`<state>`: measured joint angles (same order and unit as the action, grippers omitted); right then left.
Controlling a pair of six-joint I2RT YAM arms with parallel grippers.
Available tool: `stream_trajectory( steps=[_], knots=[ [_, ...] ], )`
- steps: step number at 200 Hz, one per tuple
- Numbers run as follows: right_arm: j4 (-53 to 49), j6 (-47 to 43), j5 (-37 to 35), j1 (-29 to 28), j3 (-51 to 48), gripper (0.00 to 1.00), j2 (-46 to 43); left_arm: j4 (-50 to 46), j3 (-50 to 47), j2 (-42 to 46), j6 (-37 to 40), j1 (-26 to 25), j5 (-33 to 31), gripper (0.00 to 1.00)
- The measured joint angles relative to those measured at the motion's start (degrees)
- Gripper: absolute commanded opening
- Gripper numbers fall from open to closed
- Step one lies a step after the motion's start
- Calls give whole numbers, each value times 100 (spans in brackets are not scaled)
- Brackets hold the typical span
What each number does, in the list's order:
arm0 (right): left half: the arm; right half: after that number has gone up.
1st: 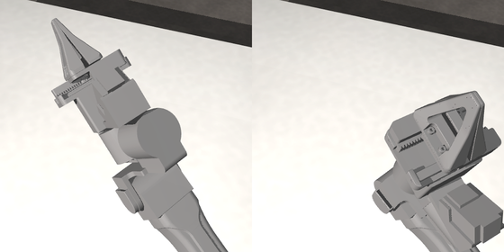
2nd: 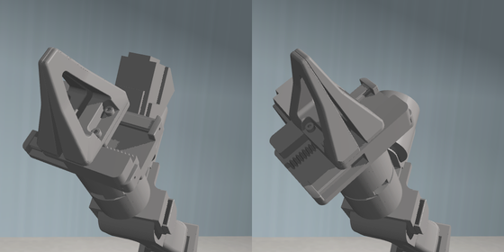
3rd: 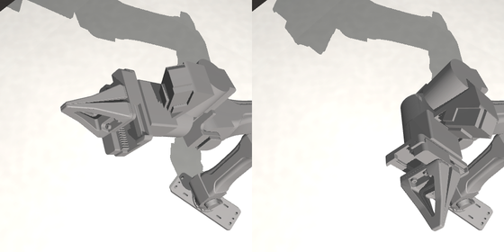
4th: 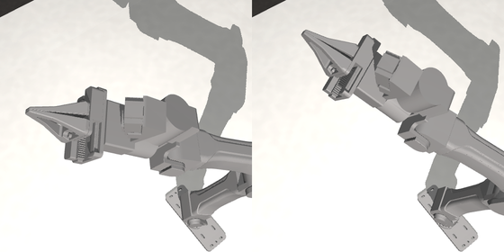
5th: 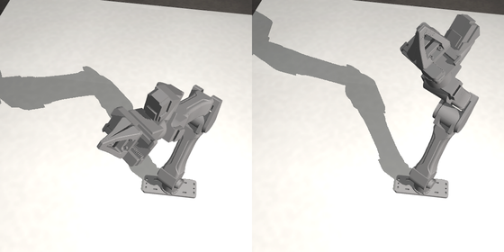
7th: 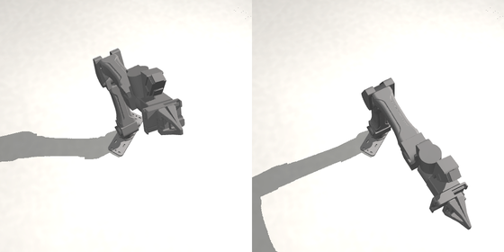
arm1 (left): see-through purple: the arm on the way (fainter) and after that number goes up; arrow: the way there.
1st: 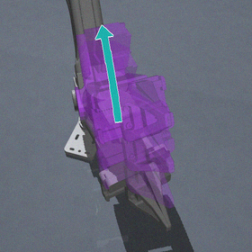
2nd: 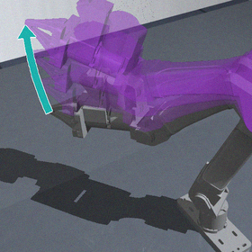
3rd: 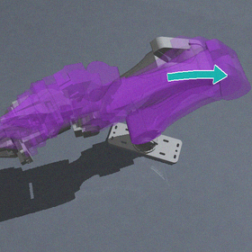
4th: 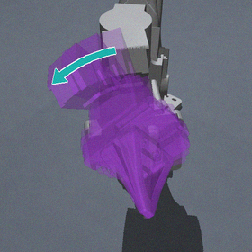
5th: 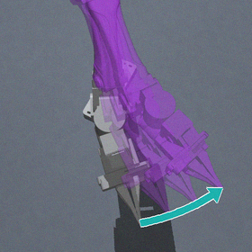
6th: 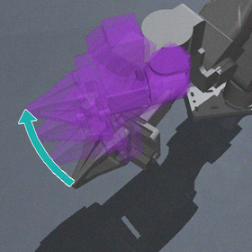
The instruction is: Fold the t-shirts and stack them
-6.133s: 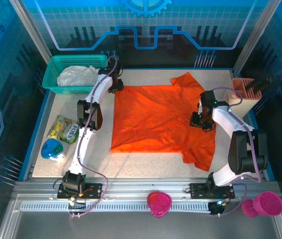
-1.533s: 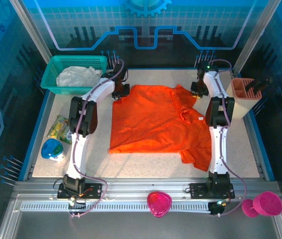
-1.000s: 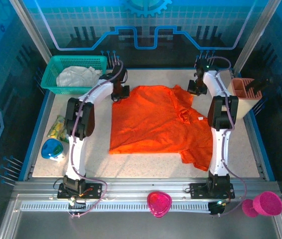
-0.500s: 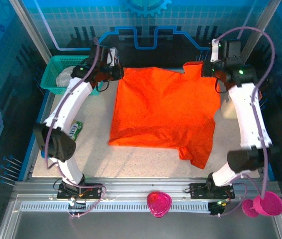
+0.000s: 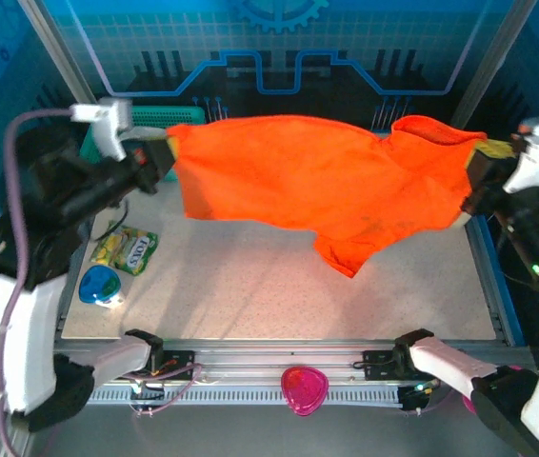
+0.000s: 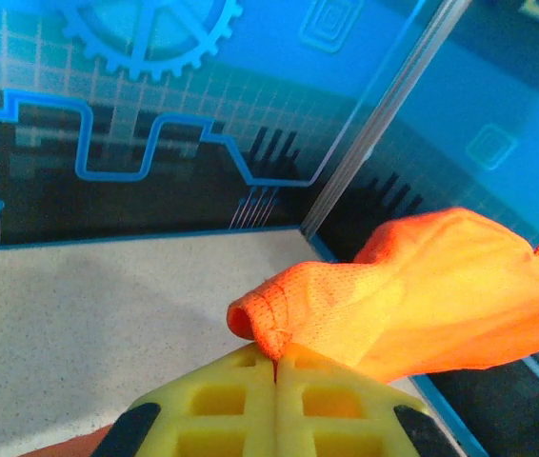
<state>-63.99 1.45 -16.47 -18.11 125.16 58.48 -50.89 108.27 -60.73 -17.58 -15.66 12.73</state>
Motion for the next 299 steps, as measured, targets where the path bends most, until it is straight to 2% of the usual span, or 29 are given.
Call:
stream_trajectory(
  steps=[45, 79, 112, 143, 179, 215, 249, 275, 299],
  knots=[
    [-927, 0, 382, 17, 1637, 0, 15, -695, 173, 907, 0, 0, -175, 0],
    [-1167, 22, 710, 131, 1958, 0, -122, -1145, 367, 1097, 20, 0, -409, 0],
    [-1268, -7, 673, 140, 2199, 0, 15, -1285, 448, 1067, 142, -2, -654, 0],
    [-1049, -157, 459, 140, 2065, 0, 271, -1158, 245, 903, 286, -11, -1001, 0],
    [-321, -496, 186, 140, 935, 0, 800, -584, -723, 455, 455, -15, -1727, 0],
    [603, -957, 20, 208, -391, 0, 1952, 321, -1611, -754, 575, 227, -2356, 0],
    [1333, -1189, 11, 592, -824, 0, 3657, 1467, -1847, -2667, 546, 466, -2474, 0],
    [1663, -1213, -63, 940, -184, 0, 5353, 2065, -1335, -4417, 411, 546, -2343, 0],
    [1729, -1209, -264, 1187, 1513, 0, 7350, 2210, -70, -6155, 330, 592, -2129, 0]
  ],
)
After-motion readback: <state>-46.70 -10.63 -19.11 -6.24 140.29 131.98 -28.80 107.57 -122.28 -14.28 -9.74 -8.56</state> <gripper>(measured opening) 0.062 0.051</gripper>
